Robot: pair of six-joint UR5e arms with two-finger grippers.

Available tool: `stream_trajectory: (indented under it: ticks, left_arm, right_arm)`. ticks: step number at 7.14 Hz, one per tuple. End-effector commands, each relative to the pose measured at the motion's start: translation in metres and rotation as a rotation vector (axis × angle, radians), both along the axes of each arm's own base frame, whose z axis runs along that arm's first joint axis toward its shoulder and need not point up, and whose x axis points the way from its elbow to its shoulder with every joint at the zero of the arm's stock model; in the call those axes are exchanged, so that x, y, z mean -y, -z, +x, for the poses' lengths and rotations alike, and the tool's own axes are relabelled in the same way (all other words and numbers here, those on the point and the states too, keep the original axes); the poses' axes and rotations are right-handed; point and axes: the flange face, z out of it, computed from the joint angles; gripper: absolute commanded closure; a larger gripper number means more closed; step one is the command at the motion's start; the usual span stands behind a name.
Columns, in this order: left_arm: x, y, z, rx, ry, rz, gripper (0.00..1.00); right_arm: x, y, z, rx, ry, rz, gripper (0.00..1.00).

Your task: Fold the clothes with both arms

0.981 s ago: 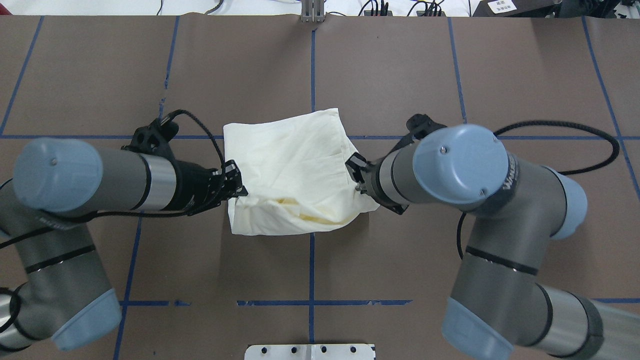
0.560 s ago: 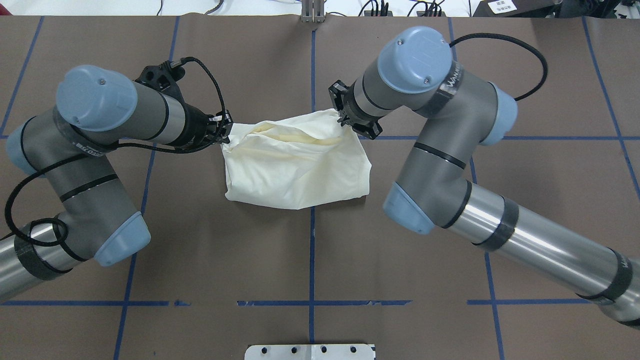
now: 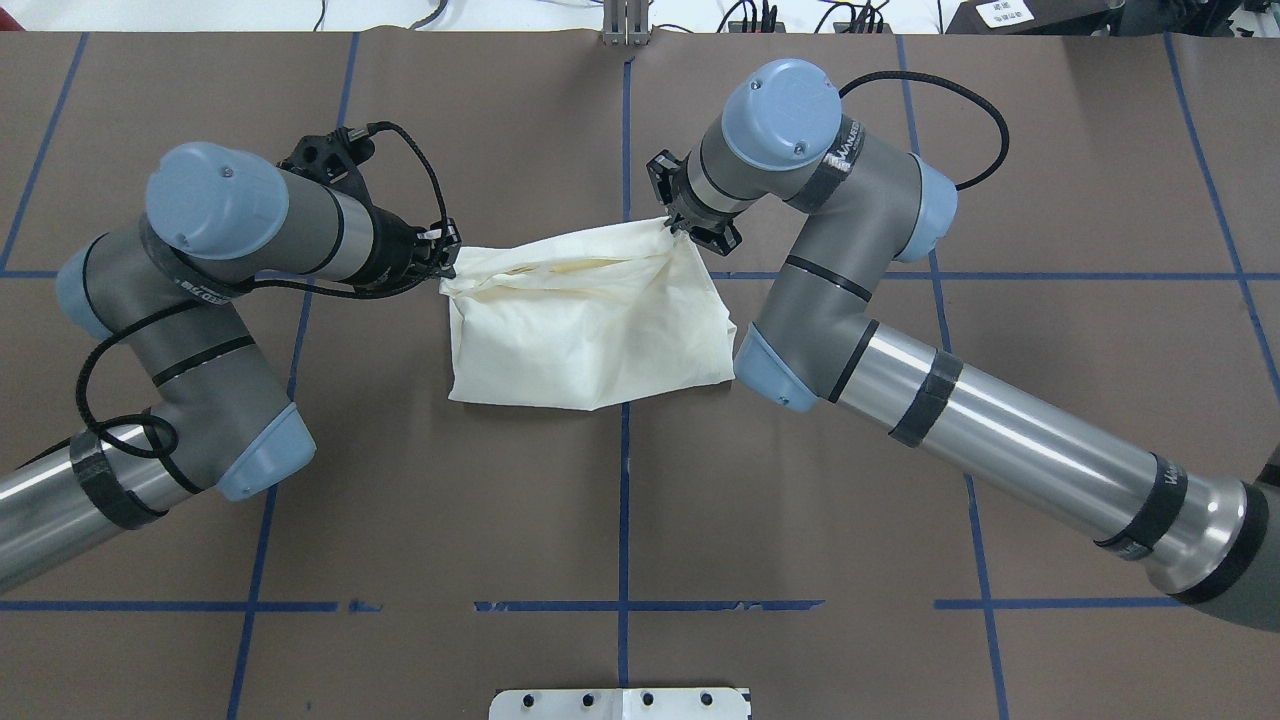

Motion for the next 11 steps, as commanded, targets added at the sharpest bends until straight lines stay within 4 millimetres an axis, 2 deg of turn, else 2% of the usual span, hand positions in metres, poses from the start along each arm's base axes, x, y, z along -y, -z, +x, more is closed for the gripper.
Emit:
stream_trajectory:
  ticks: [1,2,3,4,5,6,7,9,10,11]
  left_arm:
    - [0.045,-0.019,-0.001,0.016,0.015,0.074,0.64]
    - [0.065,-0.009,-0.034,-0.018,0.045,0.145,0.59]
    - [0.066,-0.012,-0.048,-0.06,0.003,0.151,0.57]
    - [0.062,-0.024,-0.059,-0.078,-0.029,0.153,0.62]
    - [0.044,-0.057,-0.064,-0.105,-0.043,0.178,0.88]
    - [0.024,-0.079,-0.061,-0.133,-0.065,0.21,1.0]
    - [0.005,-0.078,-0.037,-0.145,-0.109,0.215,1.0]
    - [-0.021,-0.074,-0.002,-0.154,-0.172,0.217,1.0]
    - [-0.027,-0.071,0.006,-0.161,-0.187,0.224,1.0]
    - [-0.03,-0.062,0.005,-0.176,-0.194,0.235,1.0]
  right_arm:
    - [0.017,-0.013,-0.02,-0.007,-0.001,-0.001,1.0]
    - [0.018,-0.013,-0.021,-0.006,-0.002,0.001,1.0]
    - [0.018,-0.012,-0.021,-0.006,-0.002,0.001,1.0]
    - [0.019,-0.012,-0.019,-0.007,-0.005,0.002,1.0]
    - [0.019,-0.012,-0.019,-0.007,-0.005,0.002,1.0]
    - [0.021,-0.012,-0.017,-0.007,-0.008,0.002,1.0]
    - [0.021,-0.012,-0.017,-0.007,-0.008,0.002,1.0]
    - [0.021,-0.011,-0.017,-0.005,-0.006,0.002,1.0]
    - [0.021,-0.009,-0.017,-0.002,-0.007,0.003,1.0]
    - [0.021,-0.009,-0.017,-0.002,-0.007,0.003,1.0]
